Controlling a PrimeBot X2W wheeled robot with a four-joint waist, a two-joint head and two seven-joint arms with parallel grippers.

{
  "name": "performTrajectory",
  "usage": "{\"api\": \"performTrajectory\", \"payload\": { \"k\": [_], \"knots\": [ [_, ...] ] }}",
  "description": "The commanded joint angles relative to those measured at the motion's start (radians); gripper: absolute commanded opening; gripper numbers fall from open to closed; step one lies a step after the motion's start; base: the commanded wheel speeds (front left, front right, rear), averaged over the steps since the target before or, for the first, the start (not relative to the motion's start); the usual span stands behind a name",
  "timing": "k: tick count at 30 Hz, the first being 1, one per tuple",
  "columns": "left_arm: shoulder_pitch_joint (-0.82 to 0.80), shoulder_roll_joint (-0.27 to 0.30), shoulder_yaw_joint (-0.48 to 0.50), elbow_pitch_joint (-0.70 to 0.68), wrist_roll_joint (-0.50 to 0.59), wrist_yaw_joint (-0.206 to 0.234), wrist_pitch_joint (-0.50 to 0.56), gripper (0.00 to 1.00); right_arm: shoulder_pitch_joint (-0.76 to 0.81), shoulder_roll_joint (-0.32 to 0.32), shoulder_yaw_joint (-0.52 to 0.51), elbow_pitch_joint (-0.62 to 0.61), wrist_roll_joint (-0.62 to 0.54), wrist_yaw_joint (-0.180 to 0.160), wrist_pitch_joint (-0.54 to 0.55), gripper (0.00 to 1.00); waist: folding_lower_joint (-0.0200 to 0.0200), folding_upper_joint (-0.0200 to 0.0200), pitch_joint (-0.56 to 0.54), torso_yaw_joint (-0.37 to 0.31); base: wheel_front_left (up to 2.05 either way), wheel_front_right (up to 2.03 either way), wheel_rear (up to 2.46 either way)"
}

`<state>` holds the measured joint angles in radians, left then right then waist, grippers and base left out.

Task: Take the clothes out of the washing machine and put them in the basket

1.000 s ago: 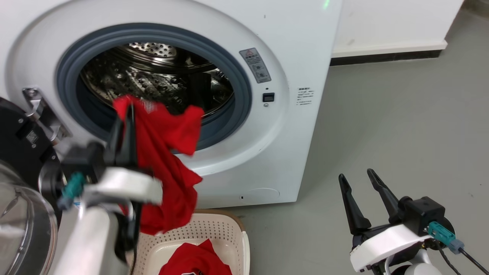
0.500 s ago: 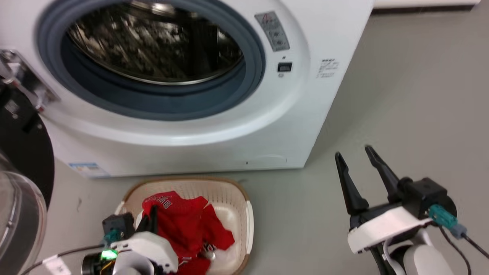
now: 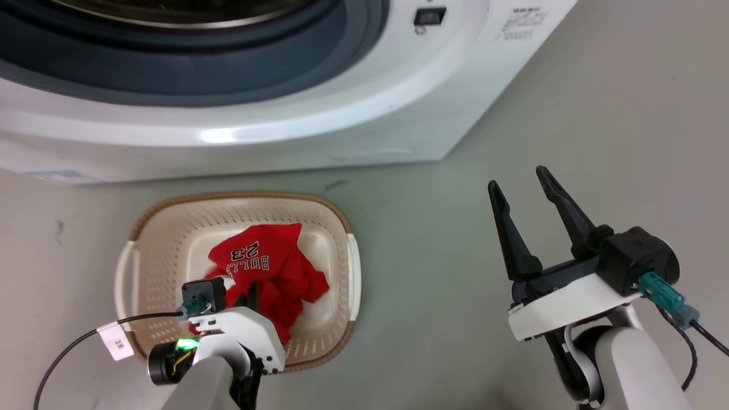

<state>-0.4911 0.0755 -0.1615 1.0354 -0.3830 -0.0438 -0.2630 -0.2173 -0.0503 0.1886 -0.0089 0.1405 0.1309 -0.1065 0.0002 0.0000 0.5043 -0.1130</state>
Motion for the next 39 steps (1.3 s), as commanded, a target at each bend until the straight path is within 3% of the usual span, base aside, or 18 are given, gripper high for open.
{"api": "performTrajectory", "payload": {
  "k": [1, 3, 4, 5, 6, 7, 12, 21, 28, 39],
  "knots": [
    [-0.018, -0.004, 0.005, 0.032, -0.009, -0.001, -0.002, 0.00, -0.020, 0.000, 0.005, 0.000, 0.003, 0.000, -0.010, 1.00, -0.0002, 0.0000, 0.069, -0.036, 0.00, 0.00, 0.00],
    [-0.030, -0.008, 0.011, 0.086, -0.016, 0.002, -0.002, 0.00, -0.029, 0.000, 0.009, 0.009, 0.006, 0.000, -0.017, 1.00, -0.0002, 0.0000, 0.085, -0.044, 0.00, 0.00, 0.00],
    [-0.036, -0.009, 0.011, 0.110, -0.017, 0.000, -0.002, 0.15, -0.034, 0.000, 0.012, 0.012, 0.008, 0.000, -0.021, 1.00, -0.0002, 0.0000, 0.091, -0.047, 0.00, 0.00, 0.00],
    [-0.044, -0.010, 0.013, 0.127, -0.021, 0.004, -0.002, 0.41, -0.038, 0.000, 0.012, 0.016, 0.009, 0.000, -0.024, 1.00, -0.0002, 0.0000, 0.095, -0.050, 0.00, 0.00, 0.00],
    [-0.049, -0.011, 0.015, 0.141, -0.022, 0.007, -0.002, 0.88, -0.039, 0.000, 0.013, 0.020, 0.010, 0.000, -0.027, 1.00, -0.0002, 0.0000, 0.098, -0.051, 0.00, 0.00, 0.00],
    [-0.053, -0.006, 0.013, 0.150, -0.017, 0.005, -0.002, 1.00, -0.041, 0.000, 0.014, 0.024, 0.012, 0.000, -0.030, 1.00, -0.0002, 0.0000, 0.099, -0.053, 0.00, 0.00, 0.00],
    [-0.049, 0.020, 0.021, 0.132, -0.005, -0.009, -0.002, 1.00, -0.036, 0.000, 0.006, 0.063, 0.017, 0.000, -0.044, 1.00, -0.0002, 0.0000, 0.048, -0.042, 0.00, 0.00, 0.00],
    [0.001, 0.029, 0.054, 0.022, 0.020, -0.017, -0.002, 1.00, 0.014, 0.000, -0.016, 0.135, 0.020, 0.000, -0.061, 1.00, -0.0002, 0.0000, -0.174, -0.006, 0.00, 0.00, 0.00],
    [0.066, 0.030, 0.094, -0.175, 0.076, -0.020, -0.002, 1.00, 0.063, 0.000, -0.037, 0.152, 0.012, 0.000, -0.051, 1.00, -0.0002, 0.0000, -0.319, 0.015, 0.00, 0.00, 0.00],
    [0.184, 0.028, 0.166, -0.644, 0.213, -0.009, -0.002, 1.00, 0.140, 0.000, -0.092, 0.102, -0.035, 0.000, -0.048, 1.00, -0.0002, 0.0000, -0.440, 0.041, 0.00, 0.00, 0.00]
  ]
}}
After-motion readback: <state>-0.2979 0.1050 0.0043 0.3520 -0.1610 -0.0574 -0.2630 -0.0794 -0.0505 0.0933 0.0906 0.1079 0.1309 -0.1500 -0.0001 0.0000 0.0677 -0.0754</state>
